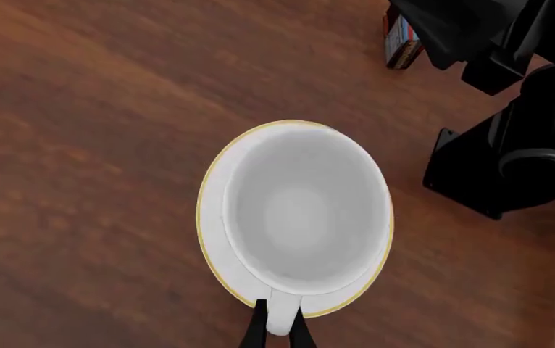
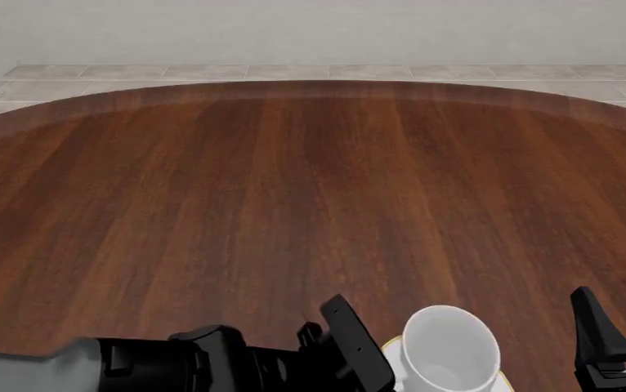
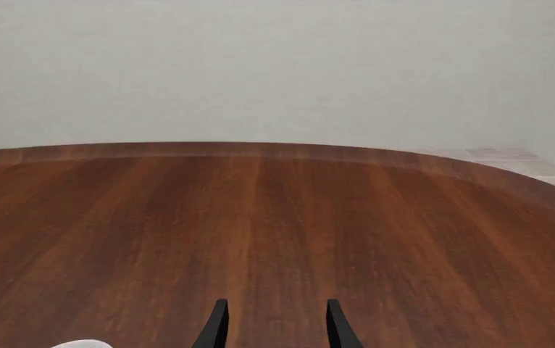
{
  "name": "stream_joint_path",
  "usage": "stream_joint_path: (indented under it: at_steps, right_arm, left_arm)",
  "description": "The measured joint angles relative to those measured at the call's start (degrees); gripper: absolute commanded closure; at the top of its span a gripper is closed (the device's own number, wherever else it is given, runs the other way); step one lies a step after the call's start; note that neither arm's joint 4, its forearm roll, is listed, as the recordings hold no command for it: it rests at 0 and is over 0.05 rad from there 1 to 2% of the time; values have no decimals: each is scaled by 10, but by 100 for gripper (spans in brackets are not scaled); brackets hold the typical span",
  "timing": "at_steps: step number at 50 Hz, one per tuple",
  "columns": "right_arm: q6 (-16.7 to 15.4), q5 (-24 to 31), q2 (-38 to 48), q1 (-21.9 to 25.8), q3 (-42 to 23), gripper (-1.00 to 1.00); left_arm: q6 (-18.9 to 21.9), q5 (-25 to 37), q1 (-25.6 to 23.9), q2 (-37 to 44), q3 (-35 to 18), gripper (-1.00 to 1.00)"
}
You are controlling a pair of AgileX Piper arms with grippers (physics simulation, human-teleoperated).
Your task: Put the white mug on the plate.
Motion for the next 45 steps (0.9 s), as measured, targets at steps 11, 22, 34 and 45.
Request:
stream_joint_path:
  at_steps: [11,22,34,45]
  right_arm:
    - [0,0,0,0,0,-100]
    - [0,0,0,0,0,-100]
    - [0,0,0,0,0,-100]
    - [0,0,0,0,0,-100]
  left_arm:
    - [-1,-6,-1,8,2,100]
    - [1,-10,-2,13,2,-100]
    - [10,-13,1,10,2,-100]
    - [14,-11,1,8,1,-100]
